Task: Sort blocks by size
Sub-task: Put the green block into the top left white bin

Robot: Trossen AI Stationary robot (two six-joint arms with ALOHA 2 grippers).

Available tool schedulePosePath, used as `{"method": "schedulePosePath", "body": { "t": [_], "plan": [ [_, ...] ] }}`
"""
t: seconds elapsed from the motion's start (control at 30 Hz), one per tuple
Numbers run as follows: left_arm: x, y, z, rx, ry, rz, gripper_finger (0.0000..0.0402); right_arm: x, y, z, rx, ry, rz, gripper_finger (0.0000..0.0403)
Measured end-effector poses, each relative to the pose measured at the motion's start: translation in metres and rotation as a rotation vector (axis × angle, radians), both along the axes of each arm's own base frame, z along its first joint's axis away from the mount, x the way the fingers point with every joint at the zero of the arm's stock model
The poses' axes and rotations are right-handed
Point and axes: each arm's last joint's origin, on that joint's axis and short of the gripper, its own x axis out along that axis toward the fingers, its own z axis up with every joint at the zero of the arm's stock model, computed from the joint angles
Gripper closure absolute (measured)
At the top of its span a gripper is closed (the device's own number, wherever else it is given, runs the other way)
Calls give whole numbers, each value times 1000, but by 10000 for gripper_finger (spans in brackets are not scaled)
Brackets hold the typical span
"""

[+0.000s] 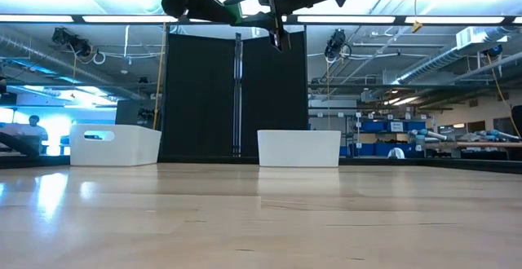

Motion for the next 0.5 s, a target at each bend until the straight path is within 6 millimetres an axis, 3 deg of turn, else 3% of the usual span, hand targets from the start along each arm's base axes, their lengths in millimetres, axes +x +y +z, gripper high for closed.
{"method": "schedulePosePath", "body": {
  "t": [0.5],
  "plan": [
    [1,0,2,-11,-19,-2,248,1,-1,0,-33,-22,19,205]
  ]
}}
